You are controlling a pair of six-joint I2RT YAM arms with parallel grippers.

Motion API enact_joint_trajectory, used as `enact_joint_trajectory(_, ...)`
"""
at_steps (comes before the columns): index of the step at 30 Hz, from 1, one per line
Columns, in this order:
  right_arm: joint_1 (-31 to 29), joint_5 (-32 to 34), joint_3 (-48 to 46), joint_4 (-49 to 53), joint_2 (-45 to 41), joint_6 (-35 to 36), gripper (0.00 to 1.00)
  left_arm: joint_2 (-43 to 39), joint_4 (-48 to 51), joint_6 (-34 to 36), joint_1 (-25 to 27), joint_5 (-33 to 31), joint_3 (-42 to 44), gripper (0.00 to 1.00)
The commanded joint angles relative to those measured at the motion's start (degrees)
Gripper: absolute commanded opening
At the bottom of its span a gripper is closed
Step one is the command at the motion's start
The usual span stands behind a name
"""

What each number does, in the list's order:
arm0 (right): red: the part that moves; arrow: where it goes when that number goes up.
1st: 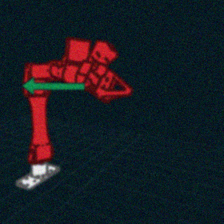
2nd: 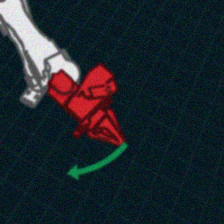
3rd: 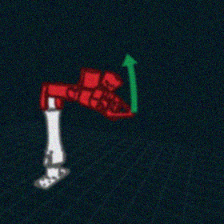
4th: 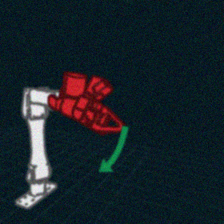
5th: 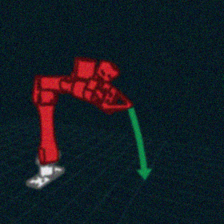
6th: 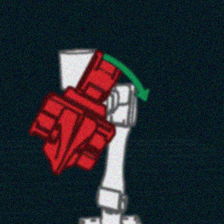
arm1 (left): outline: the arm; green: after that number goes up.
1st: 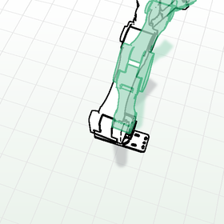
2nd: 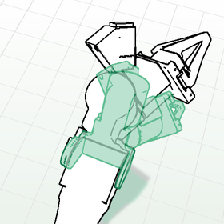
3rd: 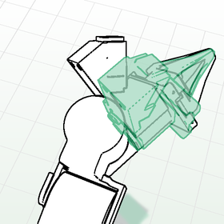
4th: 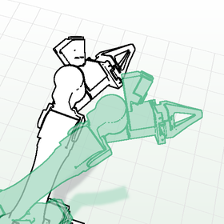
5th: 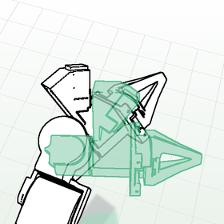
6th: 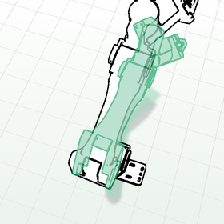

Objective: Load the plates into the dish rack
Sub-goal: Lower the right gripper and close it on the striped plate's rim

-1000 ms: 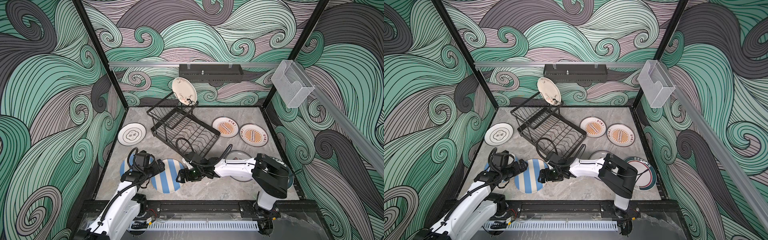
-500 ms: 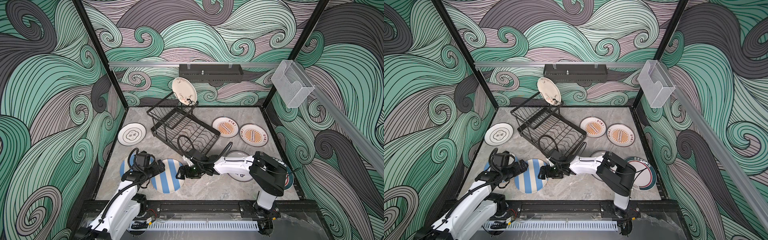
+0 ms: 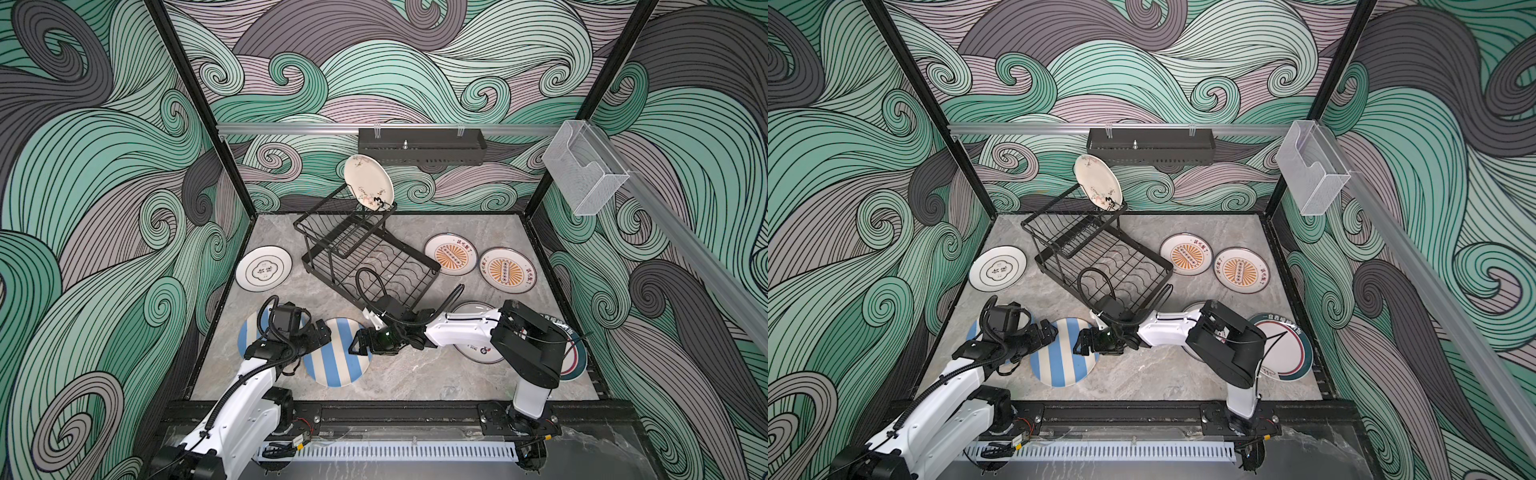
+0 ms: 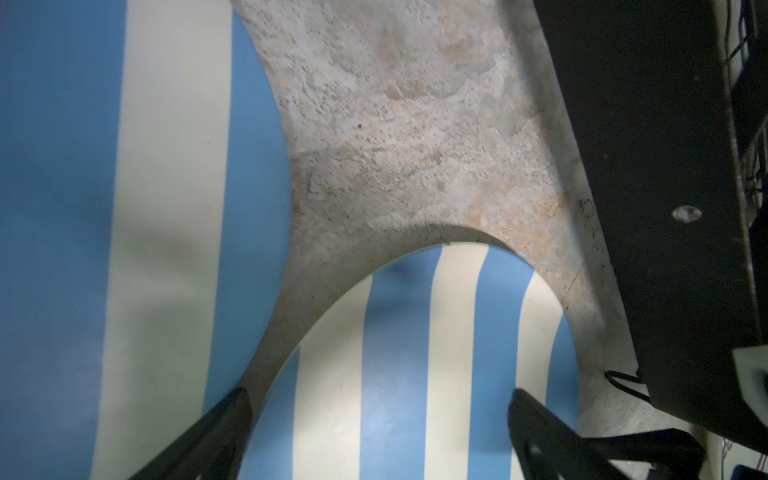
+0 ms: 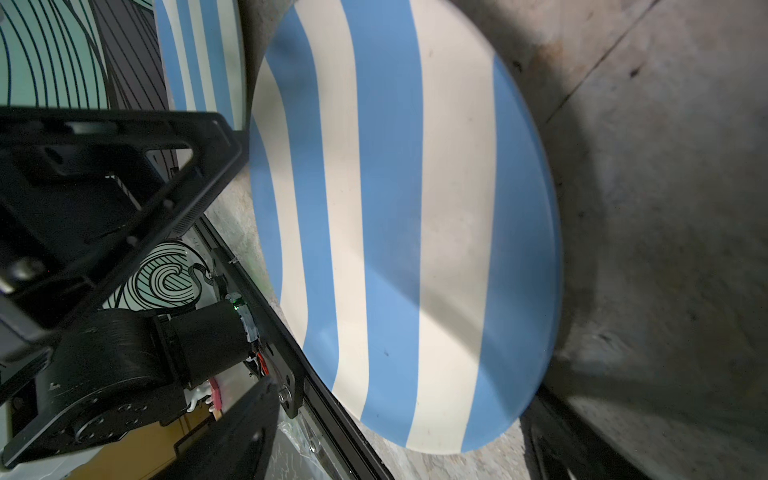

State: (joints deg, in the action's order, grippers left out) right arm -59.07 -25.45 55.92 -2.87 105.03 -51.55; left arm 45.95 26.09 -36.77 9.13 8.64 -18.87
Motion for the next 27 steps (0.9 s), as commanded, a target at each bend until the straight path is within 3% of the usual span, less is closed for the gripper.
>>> enact_joint_trajectory(1,1.1,-0.3,-2.6,-4.9,-0.5,-2.4,0.85,0.1,1.4,-0.7,-0.2,0.8,-0.1,0.99)
enact_joint_trajectory(12,2.1,-0.8,-9.5,-22.5,-3.0,-10.5,0.52,0.2,1.3,-0.7,-0.2,2.2,0.0,0.99)
enact_joint_trajectory(17,1.9,-0.8,-8.7,-22.2,-3.0,-10.3,0.47,0.2,1.1,-0.6,-0.2,2.3,-0.1,0.99)
enact_joint_trajectory(27,1.7,-0.6,-7.5,-19.0,-4.0,-8.6,0.27,-0.2,1.5,-0.7,-0.2,2.1,-0.1,0.99)
